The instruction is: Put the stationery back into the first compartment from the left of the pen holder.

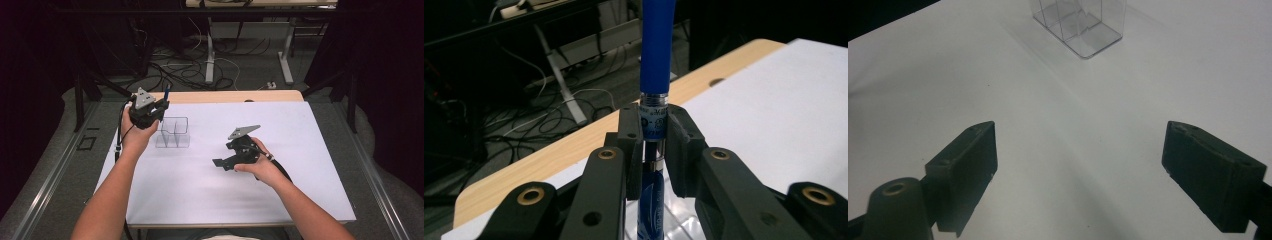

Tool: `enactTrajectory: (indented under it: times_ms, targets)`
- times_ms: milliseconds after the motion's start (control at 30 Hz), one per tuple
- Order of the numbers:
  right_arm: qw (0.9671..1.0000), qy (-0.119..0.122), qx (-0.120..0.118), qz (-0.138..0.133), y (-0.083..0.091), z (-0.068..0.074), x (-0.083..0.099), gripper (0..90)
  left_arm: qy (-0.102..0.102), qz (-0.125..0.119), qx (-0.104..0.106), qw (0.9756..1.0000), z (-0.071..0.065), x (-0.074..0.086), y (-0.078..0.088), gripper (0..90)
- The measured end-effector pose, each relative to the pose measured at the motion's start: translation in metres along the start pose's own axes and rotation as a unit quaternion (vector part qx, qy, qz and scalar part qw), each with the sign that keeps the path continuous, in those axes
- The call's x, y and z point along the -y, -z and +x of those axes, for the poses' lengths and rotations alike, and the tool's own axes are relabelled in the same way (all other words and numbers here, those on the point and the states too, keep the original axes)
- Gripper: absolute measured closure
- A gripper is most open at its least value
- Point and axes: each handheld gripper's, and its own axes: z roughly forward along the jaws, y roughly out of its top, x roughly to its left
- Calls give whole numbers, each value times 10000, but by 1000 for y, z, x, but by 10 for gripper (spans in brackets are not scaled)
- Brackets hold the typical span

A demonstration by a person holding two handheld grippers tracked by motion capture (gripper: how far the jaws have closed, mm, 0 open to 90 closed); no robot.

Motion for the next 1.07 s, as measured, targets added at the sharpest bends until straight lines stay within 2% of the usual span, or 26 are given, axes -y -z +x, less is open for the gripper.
enactTrajectory:
  times_ms: [133,333,400,533,633,733,800,867,933,1000,1067]
  targets:
    - [10000,33,50,5,1,-2,0,140,335,53,-91,9994,11,6,-6,789]
    - [10000,8,68,-37,1,-3,1,139,504,281,-175,9982,16,19,-13,789]
    - [10000,-7,42,72,2,-3,1,140,542,462,-230,9972,17,25,-16,788]
    - [10000,-17,43,48,1,-4,2,140,794,646,-350,9941,21,36,-17,787]
    - [10000,-35,57,14,1,-4,2,140,900,753,-356,9925,23,41,-17,785]
    - [10000,-24,58,63,2,-5,2,140,1001,687,-313,9921,24,45,-16,781]
    - [10000,-29,81,-1,2,-6,2,140,1066,667,-252,9917,24,47,-14,750]
    - [10000,-42,87,-6,2,-6,2,140,1121,655,-253,9912,22,47,-12,676]
    - [9999,-45,99,-40,1,-5,3,140,1027,576,-290,9926,22,47,-7,622]
    - [9999,6,96,101,4,-6,2,140,1028,504,-329,9929,21,46,-1,564]
    - [9999,36,114,39,4,-7,2,139,1069,363,-283,9932,20,45,5,493]
